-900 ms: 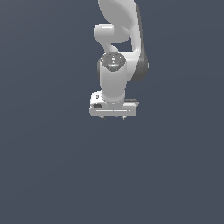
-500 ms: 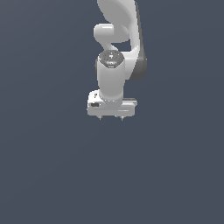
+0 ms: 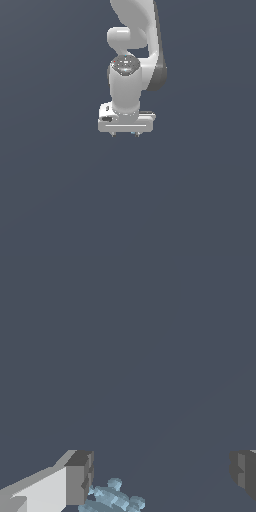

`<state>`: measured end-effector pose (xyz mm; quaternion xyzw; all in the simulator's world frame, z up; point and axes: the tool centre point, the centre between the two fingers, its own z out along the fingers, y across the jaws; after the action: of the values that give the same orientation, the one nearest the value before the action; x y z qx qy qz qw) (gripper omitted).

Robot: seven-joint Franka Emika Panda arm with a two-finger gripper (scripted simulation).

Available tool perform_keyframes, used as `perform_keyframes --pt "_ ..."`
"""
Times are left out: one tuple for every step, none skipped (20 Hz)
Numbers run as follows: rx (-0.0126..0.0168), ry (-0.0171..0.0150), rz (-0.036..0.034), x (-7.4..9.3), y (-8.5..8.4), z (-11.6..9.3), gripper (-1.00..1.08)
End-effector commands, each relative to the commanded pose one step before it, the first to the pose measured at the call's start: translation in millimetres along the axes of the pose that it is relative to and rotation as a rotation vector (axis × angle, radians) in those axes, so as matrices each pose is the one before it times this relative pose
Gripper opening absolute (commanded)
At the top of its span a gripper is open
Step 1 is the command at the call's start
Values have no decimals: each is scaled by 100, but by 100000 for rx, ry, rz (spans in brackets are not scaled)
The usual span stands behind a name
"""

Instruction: Pick up the object and move it to a goal position.

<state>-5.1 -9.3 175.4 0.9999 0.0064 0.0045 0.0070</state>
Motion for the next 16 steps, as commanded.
perform_keyframes --pt "26 -24 -1772 -269 -65 205 100" --pt "25 -15 -1031 -159 -47 120 100" --pt "29 -18 -1163 -180 -55 135 100" --pt "30 -17 -1295 -200 -63 148 100" --pt "30 -13 -1433 -221 -69 161 100" --pt "32 -12 -1567 -241 -79 174 100" --pt "36 -14 -1705 -263 -92 189 100" --pt "39 -16 -1845 -286 -105 204 100" --pt "42 -16 -1985 -308 -119 218 100" --pt "44 -16 -2130 -330 -134 231 100" --pt "47 -16 -2275 -352 -152 245 100" --pt "49 -16 -2420 -375 -170 258 100" --pt "52 -15 -2567 -397 -191 270 100" --pt "54 -15 -2715 -419 -214 283 100" --pt "56 -14 -2832 -436 -235 291 100" --pt "56 -12 -2847 -436 -251 289 100"
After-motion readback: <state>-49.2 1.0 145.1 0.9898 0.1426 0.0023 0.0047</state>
